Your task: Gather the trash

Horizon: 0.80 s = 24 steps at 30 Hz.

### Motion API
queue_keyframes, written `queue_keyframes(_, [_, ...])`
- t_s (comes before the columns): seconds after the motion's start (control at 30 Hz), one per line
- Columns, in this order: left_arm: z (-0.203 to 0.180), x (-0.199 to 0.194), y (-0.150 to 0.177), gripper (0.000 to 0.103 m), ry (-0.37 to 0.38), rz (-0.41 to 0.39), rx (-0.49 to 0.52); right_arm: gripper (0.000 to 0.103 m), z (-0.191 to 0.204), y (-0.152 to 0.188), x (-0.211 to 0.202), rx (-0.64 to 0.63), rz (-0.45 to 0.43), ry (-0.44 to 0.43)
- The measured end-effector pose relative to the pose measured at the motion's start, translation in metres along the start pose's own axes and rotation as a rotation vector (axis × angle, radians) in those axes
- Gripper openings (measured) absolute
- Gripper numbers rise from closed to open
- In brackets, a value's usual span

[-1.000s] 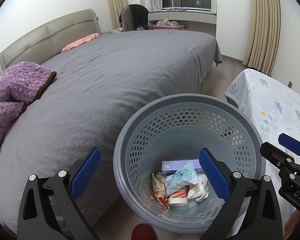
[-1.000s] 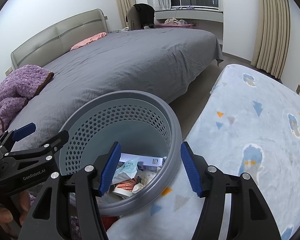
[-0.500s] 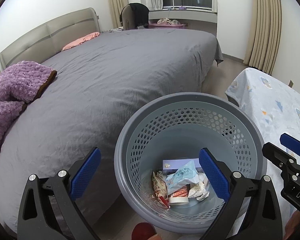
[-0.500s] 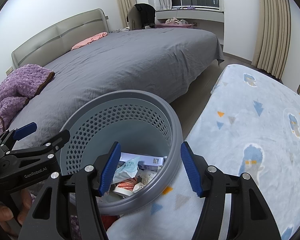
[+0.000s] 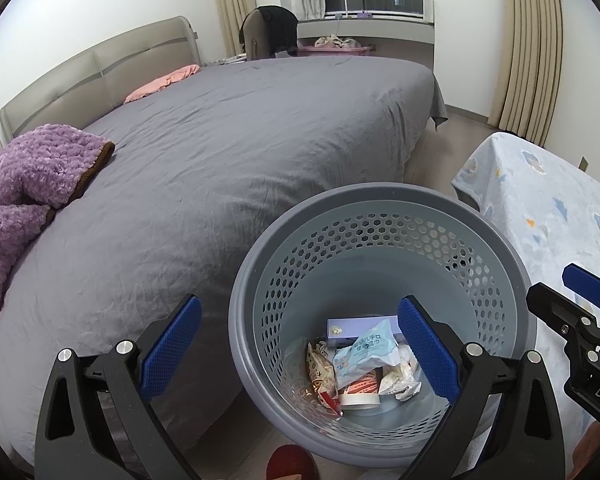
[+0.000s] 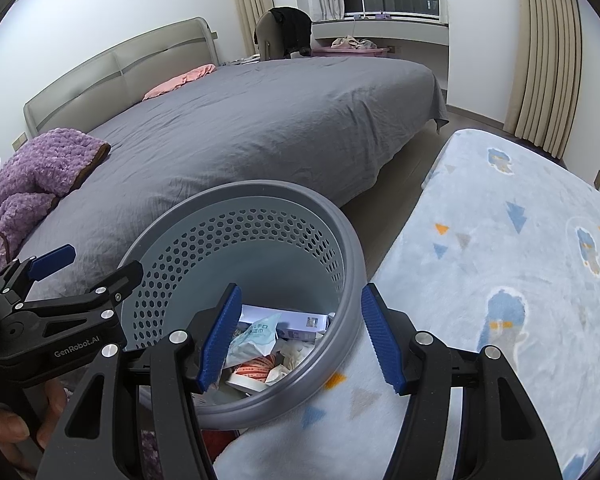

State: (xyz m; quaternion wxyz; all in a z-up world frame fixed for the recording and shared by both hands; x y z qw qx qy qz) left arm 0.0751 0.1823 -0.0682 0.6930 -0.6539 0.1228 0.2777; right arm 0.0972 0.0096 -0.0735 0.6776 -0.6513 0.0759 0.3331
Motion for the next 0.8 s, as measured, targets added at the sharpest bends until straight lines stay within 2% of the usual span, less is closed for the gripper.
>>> queue_keyframes(0.8, [0.0014,-0.001,-0.0002,0.096,0.0,0.001,-0.002,0.06,0.0,0.0,0.0,0.0,-0.001,0.0])
Point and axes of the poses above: each gripper's, at about its wrist camera, not at the fingertips, and x roughly the way its jaws point, z to its left, y to its underside, the point moved 6 cm from there along x, roughly the way its jaws point, and after that the axes turned 13 degrees about -z, right-handed, at the moved point
